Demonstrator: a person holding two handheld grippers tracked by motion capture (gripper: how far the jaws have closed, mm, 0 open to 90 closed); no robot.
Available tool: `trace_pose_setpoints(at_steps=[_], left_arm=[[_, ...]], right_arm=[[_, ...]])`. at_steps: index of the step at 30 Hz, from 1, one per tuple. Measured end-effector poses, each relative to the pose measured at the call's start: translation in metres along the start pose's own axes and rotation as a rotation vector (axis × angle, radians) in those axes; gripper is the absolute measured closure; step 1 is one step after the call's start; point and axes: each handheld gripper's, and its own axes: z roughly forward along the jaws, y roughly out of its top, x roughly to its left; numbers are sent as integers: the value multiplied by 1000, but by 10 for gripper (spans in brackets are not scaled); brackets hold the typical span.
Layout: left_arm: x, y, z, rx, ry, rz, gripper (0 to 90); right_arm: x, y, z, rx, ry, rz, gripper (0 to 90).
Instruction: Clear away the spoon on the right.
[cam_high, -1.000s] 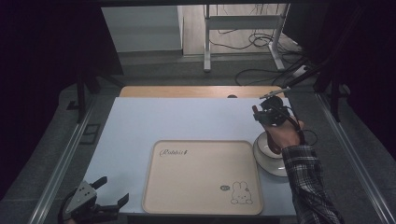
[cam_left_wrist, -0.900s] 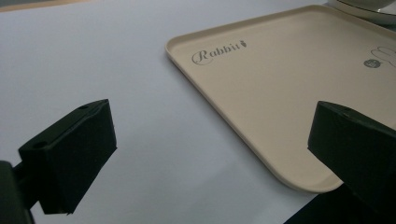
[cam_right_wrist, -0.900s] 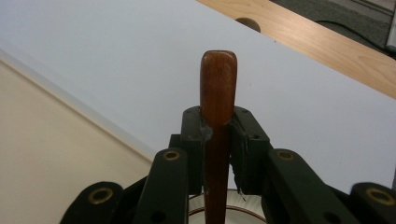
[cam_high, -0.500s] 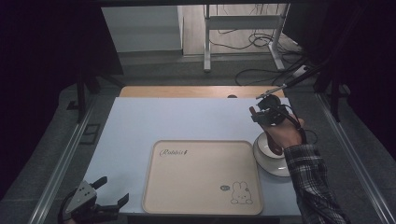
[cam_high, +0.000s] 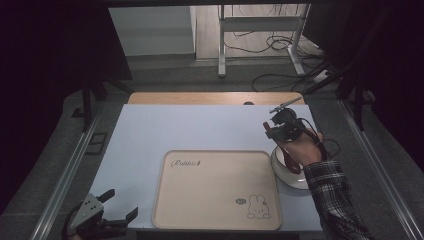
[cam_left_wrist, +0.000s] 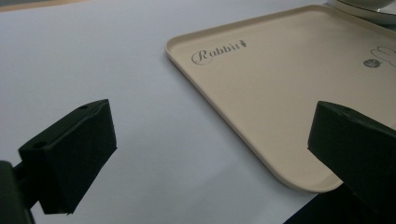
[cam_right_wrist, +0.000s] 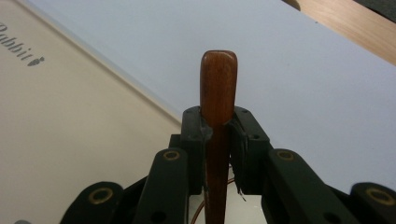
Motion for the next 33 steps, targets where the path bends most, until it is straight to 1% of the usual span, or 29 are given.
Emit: trace_pose_setpoints(at_steps=[5,10,16,18,19,23,24,33], left_arm=[[0,0,0,0,0,0,6],[0,0,0,1,0,1,6],[0,0,0,1,0,2,6],[0,0,0,1,0,3,7],[0,0,0,2,0,3,6],[0,0,0,2,0,3,6],[0,0,0,2,0,4,7],[-1,0,0,3,0,5,7]], right_arm=[[7,-4,0,8,16,-2,768],[15,-7,-1,4,34,-15,768],[27,-12,1,9,59,-21,768],[29,-13,2,10,63,-24,768],[33,-15,4,14,72,-27,768],[38,-17,6,25,77,-29,768],[41,-18,8,31,82,-29,768],[53,-25,16,60,108,-23,768]])
